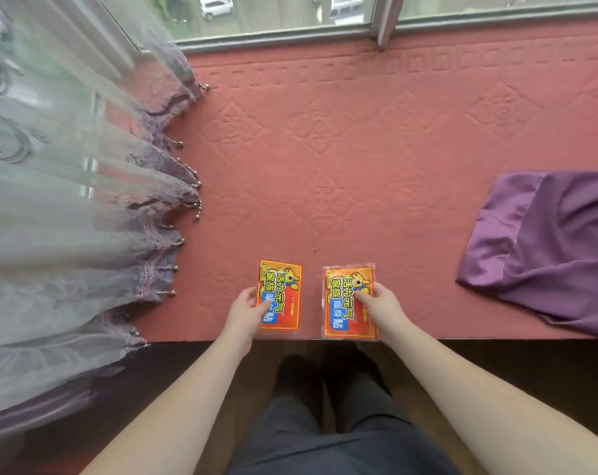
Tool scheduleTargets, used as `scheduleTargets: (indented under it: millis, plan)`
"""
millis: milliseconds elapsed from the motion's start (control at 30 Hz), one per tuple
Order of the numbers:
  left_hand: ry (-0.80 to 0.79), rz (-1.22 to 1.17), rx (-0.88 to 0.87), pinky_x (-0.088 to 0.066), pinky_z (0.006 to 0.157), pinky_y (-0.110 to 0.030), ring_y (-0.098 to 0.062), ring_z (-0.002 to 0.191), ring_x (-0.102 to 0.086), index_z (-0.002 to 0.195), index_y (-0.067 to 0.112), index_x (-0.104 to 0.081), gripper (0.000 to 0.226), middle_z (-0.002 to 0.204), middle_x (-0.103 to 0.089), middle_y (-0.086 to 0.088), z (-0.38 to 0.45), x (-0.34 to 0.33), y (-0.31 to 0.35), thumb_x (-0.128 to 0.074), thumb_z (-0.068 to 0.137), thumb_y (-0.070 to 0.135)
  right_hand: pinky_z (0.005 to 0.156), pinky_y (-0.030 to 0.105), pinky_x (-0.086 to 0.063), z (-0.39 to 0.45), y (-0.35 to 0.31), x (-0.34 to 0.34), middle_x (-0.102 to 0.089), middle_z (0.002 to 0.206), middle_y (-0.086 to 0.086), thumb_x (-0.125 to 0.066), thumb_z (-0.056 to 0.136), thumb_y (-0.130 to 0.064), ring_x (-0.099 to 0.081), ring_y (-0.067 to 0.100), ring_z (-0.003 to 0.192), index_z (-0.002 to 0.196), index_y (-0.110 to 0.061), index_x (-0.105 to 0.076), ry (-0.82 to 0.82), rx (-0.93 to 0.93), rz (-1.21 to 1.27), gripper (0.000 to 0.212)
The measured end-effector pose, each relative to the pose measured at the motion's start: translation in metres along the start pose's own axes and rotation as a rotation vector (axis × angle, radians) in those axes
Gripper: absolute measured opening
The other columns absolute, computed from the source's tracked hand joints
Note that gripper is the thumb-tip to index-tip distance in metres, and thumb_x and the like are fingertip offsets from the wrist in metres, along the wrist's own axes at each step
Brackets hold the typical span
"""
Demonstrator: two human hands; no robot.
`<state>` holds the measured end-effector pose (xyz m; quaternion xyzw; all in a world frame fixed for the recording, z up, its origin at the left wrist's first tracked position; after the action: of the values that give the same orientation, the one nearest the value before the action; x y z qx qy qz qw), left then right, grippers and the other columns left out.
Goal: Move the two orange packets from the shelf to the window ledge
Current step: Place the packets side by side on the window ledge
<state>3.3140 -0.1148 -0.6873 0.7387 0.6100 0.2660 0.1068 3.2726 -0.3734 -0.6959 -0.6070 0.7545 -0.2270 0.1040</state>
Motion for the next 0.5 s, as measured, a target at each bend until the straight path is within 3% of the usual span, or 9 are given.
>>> scheduleTargets:
  millis: [100, 233, 333, 433, 500]
  plan:
    - [-0.034, -0.04, 0.004, -0.058, 0.083, -0.043, -0.022, 0.093, -0.07, 0.127, 0.01, -0.049, 0.037, 0.112, -0.068, -0.007, 0.024, -0.001, -0.003, -0.062, 0.092, 0.009, 0.088, 0.05, -0.056, 0.018, 0.0, -0.009, -0.072, 0.105, 0.009, -0.059, 0.094, -0.017, -0.071, 0.027, 0.093, 0.105, -0.018, -0.06, 0.032, 0.037, -0.017, 0.011]
    - [-0.056, -0.059, -0.004, -0.057, 0.083, -0.043, -0.025, 0.092, -0.07, 0.115, 0.014, -0.05, 0.027, 0.112, -0.069, -0.01, 0.051, -0.011, -0.003, -0.058, 0.092, 0.002, 0.087, 0.053, -0.056, 0.04, 0.002, -0.021, -0.073, 0.105, 0.011, -0.06, 0.092, -0.013, -0.071, 0.03, 0.095, 0.103, -0.017, -0.063, 0.055, 0.077, -0.022, 0.012]
    - [-0.062, -0.044, -0.023, -0.057, 0.082, -0.043, -0.025, 0.091, -0.07, 0.123, 0.005, -0.051, 0.032, 0.113, -0.069, -0.013, 0.068, -0.016, -0.009, -0.057, 0.092, 0.0, 0.087, 0.054, -0.055, 0.054, 0.008, -0.032, -0.074, 0.102, 0.009, -0.061, 0.09, -0.013, -0.071, 0.029, 0.094, 0.094, -0.023, -0.064, 0.05, 0.106, -0.077, 0.011]
    - [-0.01, -0.011, -0.022, -0.058, 0.078, -0.039, -0.025, 0.091, -0.07, 0.122, 0.008, -0.052, 0.034, 0.111, -0.069, -0.012, 0.078, -0.014, -0.013, -0.06, 0.09, 0.002, 0.089, 0.048, -0.055, 0.061, 0.008, -0.037, -0.073, 0.104, 0.006, -0.059, 0.09, -0.015, -0.069, 0.025, 0.095, 0.1, -0.021, -0.063, 0.094, 0.143, -0.167, 0.012]
    - [0.039, -0.012, -0.012, -0.057, 0.072, -0.034, -0.024, 0.088, -0.07, 0.12, 0.008, -0.054, 0.032, 0.108, -0.068, -0.011, 0.081, -0.012, -0.014, -0.062, 0.089, 0.003, 0.087, 0.036, -0.051, 0.06, 0.005, -0.037, -0.07, 0.103, 0.001, -0.057, 0.092, -0.019, -0.064, 0.02, 0.093, 0.108, -0.017, -0.063, 0.145, 0.173, -0.29, 0.018]
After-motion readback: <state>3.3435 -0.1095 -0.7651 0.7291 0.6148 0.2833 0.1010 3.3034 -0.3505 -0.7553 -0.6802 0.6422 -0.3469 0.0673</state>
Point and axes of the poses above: each hand's wrist, its own z-axis towards the middle knuckle, its own x-axis out of the back of the hand, y = z × x, the point moved 3 cm from there along z, towards the middle knuckle
